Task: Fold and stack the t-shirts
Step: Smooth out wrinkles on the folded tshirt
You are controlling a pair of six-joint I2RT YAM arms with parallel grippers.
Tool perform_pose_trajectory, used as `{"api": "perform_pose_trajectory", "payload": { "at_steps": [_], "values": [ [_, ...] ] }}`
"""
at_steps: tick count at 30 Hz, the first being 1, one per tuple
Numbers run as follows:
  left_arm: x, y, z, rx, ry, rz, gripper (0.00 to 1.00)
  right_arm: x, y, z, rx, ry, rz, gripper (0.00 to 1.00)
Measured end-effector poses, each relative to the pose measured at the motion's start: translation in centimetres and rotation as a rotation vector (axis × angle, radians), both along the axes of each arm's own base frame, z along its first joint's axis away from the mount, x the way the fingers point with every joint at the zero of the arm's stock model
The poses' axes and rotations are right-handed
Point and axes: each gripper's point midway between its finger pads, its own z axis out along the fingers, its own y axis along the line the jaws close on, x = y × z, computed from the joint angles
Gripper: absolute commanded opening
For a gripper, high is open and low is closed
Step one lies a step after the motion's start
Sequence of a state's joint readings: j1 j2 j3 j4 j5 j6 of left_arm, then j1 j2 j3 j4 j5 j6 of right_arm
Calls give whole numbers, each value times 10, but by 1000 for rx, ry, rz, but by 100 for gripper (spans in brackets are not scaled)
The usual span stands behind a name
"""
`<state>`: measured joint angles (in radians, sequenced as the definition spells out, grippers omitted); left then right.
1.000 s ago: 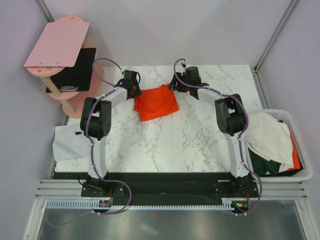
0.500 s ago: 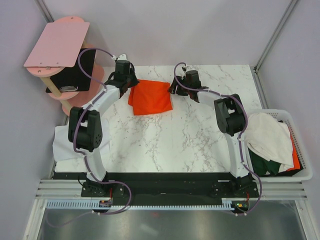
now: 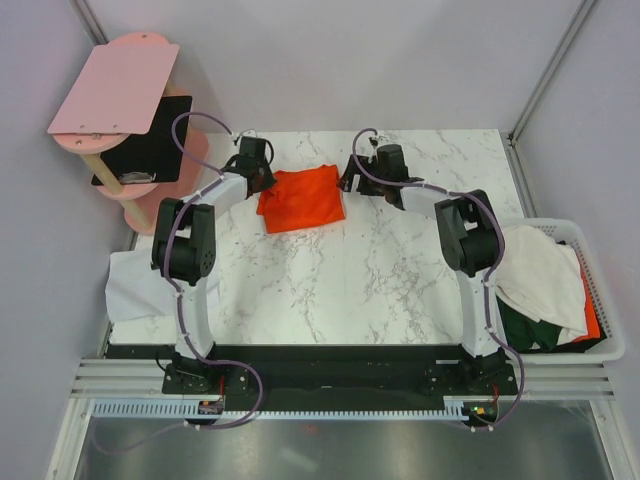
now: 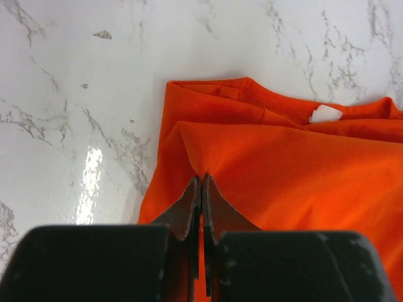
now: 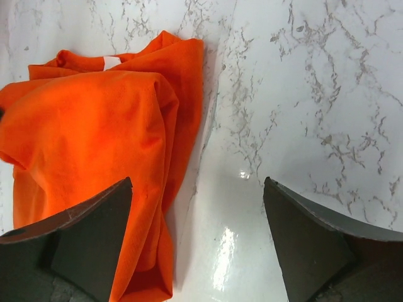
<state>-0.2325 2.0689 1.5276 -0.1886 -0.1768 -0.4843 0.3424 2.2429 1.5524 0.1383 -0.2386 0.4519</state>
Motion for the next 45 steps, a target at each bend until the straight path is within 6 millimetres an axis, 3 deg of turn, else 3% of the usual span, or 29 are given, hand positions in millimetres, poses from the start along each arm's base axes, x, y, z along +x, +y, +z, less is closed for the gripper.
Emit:
{"api": "perform_pose_trajectory", "payload": {
  "at_steps": [2, 4, 5, 6, 7, 8, 11, 12, 13, 14, 15, 17, 21, 24, 26, 28, 33, 36, 39, 45],
  "values": [
    [4, 6, -9, 11, 17, 16, 2, -4, -1, 4, 5, -9, 2, 94],
    [6, 12, -11, 20, 21, 33, 14, -6, 0, 10, 20, -21, 9, 94],
    [8, 15, -11, 24, 21, 41, 54, -8, 1, 12, 25, -25, 13, 93],
    [9, 18, -9, 24, 19, 49, 69, -10, 1, 13, 30, -28, 16, 91],
    [10, 21, -8, 27, 17, 53, 76, -12, 1, 16, 33, -31, 20, 88],
    [12, 24, -6, 25, 12, 61, 99, -16, 2, 18, 37, -33, 24, 83],
    [14, 31, -1, 20, 2, 82, 100, -23, 7, 32, 40, -59, 47, 25],
    [13, 32, 2, 19, -3, 87, 100, -25, 11, 37, 42, -69, 57, 0],
    [10, 34, 5, 18, -8, 91, 99, -27, 15, 43, 46, -82, 70, 0],
    [4, 35, 10, 18, -11, 91, 91, -29, 21, 50, 53, -96, 84, 0],
    [-4, 36, 15, 16, -15, 89, 70, -32, 27, 57, 62, -107, 98, 0],
    [-18, 33, 29, -1, -34, 82, 2, -37, 39, 69, 82, -127, 124, 0],
    [-33, 17, 66, -63, -103, 19, 2, -48, 64, 88, 193, -132, 178, 0],
    [-38, -5, 75, -135, -129, -61, 2, -49, 82, 108, 355, -137, 208, 0],
    [-44, -19, 66, -181, -112, -116, 2, -49, 90, 110, 455, -131, 224, 0],
    [-52, -29, 52, -217, -76, -157, 2, -52, 94, 100, 520, -99, 228, 0],
    [-56, -51, 2, -288, 35, -232, 2, -64, 98, 42, 623, 65, 206, 0],
    [-58, -54, -24, -301, 93, -236, 2, -74, 97, 20, 643, 141, 189, 0],
    [-52, -54, -36, -304, 115, -228, 2, -78, 95, 18, 654, 151, 192, 0],
    [-27, -37, -36, -311, 89, -184, 2, -77, 92, 16, 644, 146, 194, 0]
  ]
}}
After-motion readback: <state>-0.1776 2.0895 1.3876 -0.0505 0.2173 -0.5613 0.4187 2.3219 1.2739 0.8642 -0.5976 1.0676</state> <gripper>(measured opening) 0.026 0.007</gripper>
